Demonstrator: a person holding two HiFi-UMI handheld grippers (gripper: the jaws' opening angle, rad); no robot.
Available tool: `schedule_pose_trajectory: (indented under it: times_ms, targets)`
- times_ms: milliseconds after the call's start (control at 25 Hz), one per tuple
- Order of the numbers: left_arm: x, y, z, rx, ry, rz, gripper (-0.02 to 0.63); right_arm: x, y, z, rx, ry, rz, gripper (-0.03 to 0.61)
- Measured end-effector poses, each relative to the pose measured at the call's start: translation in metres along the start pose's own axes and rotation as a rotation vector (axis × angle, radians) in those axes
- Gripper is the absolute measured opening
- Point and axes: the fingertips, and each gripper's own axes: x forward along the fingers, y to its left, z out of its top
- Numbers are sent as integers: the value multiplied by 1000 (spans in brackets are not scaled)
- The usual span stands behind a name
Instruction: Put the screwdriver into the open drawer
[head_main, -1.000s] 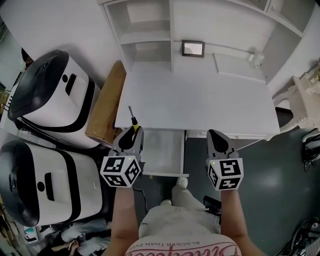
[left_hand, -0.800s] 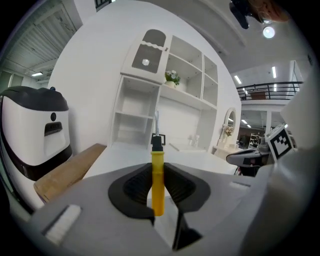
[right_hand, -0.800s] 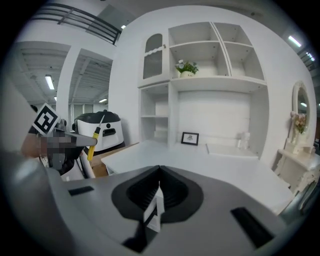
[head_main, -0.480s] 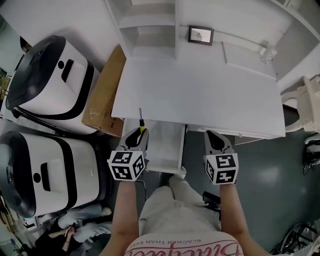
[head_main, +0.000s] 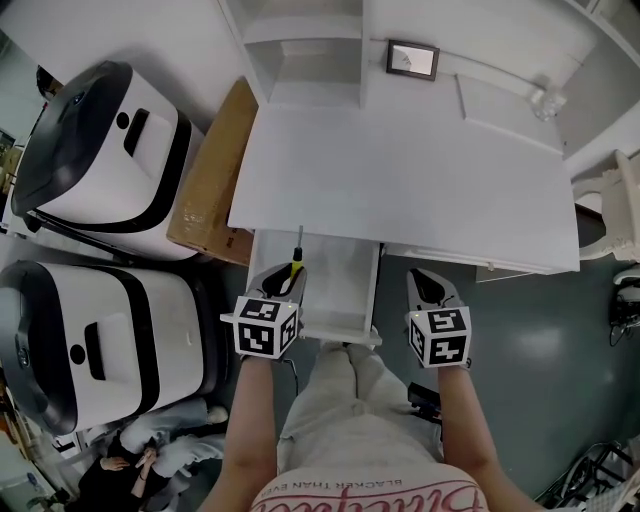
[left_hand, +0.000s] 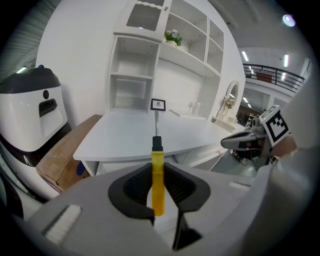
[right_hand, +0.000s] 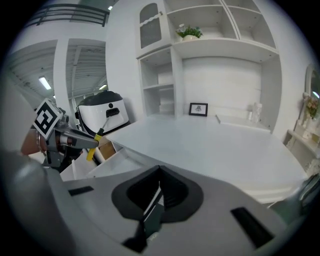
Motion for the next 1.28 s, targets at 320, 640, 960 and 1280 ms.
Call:
schedule_pose_trajectory:
  times_ms: [320, 640, 960, 1280]
  targets:
    - [18, 2, -31, 87, 195, -103, 77, 11, 9, -20, 76, 65, -39, 8]
    - [36, -1, -65, 251, 421, -213, 77, 19, 17, -37, 113, 125, -64, 8]
    - [67, 4, -94, 293, 551, -260, 77, 26, 19, -51, 130, 173, -72, 8]
    - [95, 10, -107, 296, 637, -280, 77, 38, 14, -65, 163, 230, -86, 8]
